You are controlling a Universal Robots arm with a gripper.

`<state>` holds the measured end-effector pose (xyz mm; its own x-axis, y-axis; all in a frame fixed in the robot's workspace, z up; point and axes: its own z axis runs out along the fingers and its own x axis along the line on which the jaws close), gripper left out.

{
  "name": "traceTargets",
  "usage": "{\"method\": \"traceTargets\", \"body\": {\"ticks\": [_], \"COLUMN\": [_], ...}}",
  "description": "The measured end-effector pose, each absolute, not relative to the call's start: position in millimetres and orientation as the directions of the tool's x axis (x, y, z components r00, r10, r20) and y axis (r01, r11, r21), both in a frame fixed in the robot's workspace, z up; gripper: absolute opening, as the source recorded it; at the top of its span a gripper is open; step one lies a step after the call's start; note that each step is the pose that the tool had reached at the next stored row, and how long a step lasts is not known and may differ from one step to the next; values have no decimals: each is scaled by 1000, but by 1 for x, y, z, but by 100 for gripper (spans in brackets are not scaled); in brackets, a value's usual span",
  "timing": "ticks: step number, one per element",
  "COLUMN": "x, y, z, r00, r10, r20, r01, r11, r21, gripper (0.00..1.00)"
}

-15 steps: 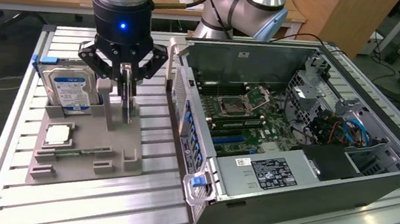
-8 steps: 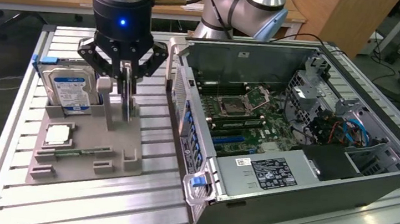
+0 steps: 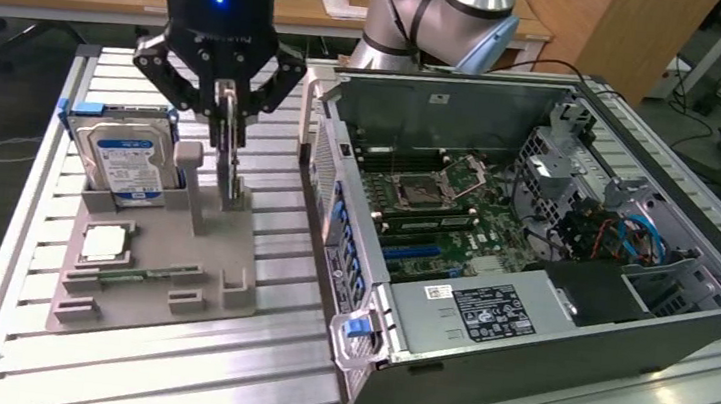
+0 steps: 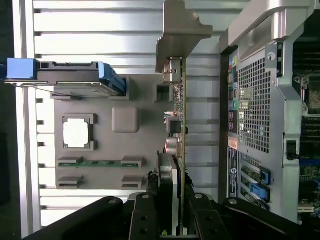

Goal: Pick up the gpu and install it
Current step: 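Pick up the gpu and move the gpu toward the slot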

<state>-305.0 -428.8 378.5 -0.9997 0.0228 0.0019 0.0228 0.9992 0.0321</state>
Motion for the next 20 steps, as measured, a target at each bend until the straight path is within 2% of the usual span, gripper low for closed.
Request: {"method": "traceTargets", "body": {"ticks": [12, 20], "x": [-305, -301], "y": [-429, -429], "z": [431, 433], "r00": [-1000, -1000], "r10": [23, 23], "r20": [0, 0], "r01": [23, 23], "r11": [999, 999], "r21": [32, 33], "gripper": [28, 28]}}
